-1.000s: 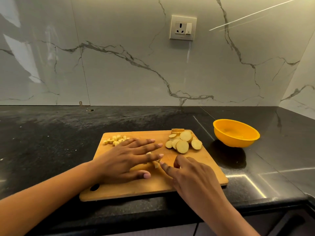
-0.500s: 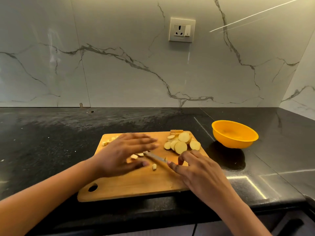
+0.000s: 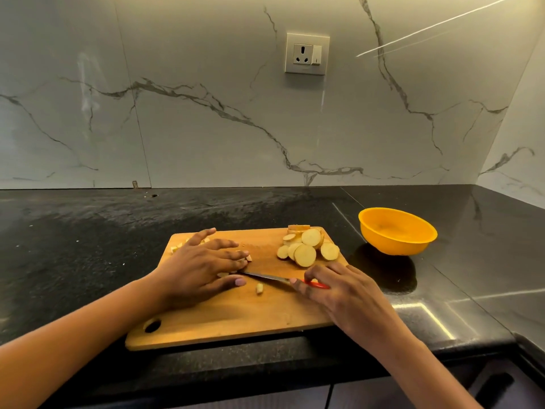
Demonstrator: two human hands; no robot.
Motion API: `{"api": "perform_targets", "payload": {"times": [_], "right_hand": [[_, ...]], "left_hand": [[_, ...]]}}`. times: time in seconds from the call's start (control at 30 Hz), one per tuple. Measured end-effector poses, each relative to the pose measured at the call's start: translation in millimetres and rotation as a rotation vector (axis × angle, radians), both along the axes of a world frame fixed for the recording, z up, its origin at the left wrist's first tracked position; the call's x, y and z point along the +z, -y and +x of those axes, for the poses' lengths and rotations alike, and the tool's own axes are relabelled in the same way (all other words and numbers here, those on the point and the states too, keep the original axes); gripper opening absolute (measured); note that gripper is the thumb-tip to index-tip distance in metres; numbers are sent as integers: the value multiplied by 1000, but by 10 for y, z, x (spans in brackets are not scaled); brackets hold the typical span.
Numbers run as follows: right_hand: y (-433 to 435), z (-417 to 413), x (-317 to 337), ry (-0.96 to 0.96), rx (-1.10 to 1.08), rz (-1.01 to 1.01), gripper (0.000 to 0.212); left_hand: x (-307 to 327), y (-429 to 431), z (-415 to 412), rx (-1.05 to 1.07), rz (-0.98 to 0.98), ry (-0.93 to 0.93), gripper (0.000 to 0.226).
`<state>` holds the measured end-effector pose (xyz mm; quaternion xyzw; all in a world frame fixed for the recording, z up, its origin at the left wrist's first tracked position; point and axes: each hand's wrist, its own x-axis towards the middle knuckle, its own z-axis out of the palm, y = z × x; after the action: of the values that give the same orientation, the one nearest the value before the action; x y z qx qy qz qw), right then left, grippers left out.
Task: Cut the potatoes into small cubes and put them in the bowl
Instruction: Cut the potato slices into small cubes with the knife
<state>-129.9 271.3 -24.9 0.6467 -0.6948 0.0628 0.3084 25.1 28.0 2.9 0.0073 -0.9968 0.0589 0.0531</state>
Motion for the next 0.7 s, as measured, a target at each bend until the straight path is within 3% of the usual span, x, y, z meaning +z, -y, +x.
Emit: {"api": "perform_targets", "payload": {"times": [0.2, 0.4, 0.5, 0.63, 0.7], "right_hand": [[-22, -89, -41, 201, 16, -84, 53], [-91, -111, -77, 328, -178, -208, 49], [-84, -121, -120, 358, -264, -256, 47], [-90, -123, -140, 380, -315, -277, 45], [-96, -115, -142, 388, -324, -281, 44]], "left_hand": [[-57, -14, -35, -9, -10, -389, 69], [-76, -346, -222, 27, 125, -112, 83], [-101, -276, -311, 71, 183, -116, 81], [-66, 4, -313, 123, 165, -178, 40], [-64, 136, -260, 170, 129, -213, 30]]}}
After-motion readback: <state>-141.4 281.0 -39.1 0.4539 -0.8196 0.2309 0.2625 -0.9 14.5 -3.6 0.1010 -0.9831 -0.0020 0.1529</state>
